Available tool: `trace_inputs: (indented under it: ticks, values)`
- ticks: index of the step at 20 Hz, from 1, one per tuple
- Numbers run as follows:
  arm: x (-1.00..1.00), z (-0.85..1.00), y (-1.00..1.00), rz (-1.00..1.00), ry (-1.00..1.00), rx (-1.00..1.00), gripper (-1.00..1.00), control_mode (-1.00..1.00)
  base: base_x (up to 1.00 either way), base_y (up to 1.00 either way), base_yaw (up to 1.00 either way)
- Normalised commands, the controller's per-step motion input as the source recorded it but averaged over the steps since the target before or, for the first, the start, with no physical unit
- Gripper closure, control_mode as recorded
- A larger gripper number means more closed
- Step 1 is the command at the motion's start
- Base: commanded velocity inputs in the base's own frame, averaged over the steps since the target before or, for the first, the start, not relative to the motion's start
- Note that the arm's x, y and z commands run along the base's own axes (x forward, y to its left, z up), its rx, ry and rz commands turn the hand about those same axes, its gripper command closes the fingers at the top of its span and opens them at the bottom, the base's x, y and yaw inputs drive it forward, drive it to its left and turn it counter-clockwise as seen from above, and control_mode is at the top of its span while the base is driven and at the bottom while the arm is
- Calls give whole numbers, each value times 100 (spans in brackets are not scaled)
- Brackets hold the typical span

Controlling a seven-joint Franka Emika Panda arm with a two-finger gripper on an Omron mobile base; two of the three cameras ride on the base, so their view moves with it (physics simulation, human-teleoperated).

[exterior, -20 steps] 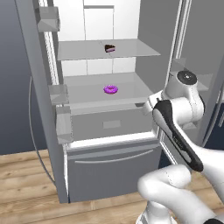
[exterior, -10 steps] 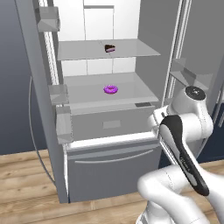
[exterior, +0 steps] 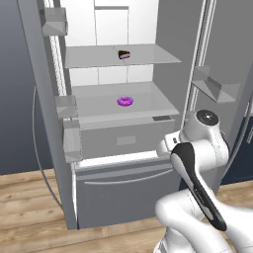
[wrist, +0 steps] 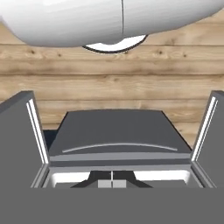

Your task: Take the cake and donut from the fridge and place them on the empty tray on the dining counter.

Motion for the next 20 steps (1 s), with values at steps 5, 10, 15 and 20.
trace_inputs:
  ticks: [5,10,15,20]
  values:
    - [0,0,0,-3,0,4,100,-100,0,0,0]
    - [0,0,0,0,0,0,100,100,0,0,-9]
    - [0,0,0,0,0,0,100,100,3,28,-15]
    - [0,0,0,0,0,0,100,100,26,38,-7]
